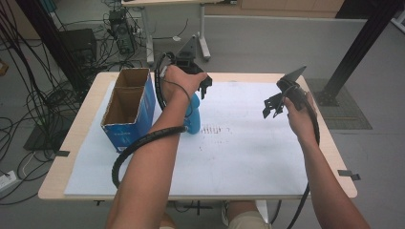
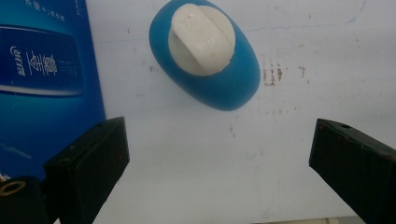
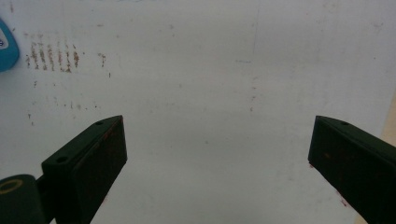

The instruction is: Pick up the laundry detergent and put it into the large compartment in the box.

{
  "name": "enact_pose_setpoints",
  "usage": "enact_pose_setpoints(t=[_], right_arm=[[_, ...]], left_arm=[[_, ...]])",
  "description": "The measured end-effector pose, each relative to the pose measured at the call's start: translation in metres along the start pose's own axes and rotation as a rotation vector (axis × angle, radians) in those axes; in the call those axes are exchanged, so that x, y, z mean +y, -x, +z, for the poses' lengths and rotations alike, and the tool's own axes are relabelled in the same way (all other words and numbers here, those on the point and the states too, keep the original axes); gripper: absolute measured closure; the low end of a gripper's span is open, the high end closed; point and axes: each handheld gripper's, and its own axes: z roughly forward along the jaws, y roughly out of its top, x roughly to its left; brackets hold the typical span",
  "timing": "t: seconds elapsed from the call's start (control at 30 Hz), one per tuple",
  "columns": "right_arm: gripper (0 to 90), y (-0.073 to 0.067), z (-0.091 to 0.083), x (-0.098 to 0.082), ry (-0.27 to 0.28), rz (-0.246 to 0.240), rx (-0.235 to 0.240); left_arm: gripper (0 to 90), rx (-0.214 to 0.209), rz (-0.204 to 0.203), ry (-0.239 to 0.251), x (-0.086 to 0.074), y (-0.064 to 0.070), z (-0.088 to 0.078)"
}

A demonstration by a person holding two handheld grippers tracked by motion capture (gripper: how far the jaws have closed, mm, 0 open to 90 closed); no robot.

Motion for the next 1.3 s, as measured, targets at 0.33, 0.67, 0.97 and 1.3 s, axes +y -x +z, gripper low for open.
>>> enact_pose_setpoints(t=[0.33,0.67,0.97,1.3], right_arm=[[4.5,-0.001,0.0,-0.001,0.002,-0.007,0.003],[4.5,0.0,0.002,0.0,-0.005,-0.016,0.006],[4.5,0.0,0.003,0.001,-0.005,-0.024,0.014],[4.5,0.003,0.009,0.005,-0.016,-0.03,0.018]], left_arm=[[5.3,0.002,-0.026,0.006,0.005,0.001,0.0],[5.4,-0.001,-0.09,0.017,0.014,-0.001,0.002],[5.6,-0.008,-0.146,0.024,0.023,-0.001,0.006],[5.8,-0.033,-0.233,0.035,0.026,-0.011,0.012]])
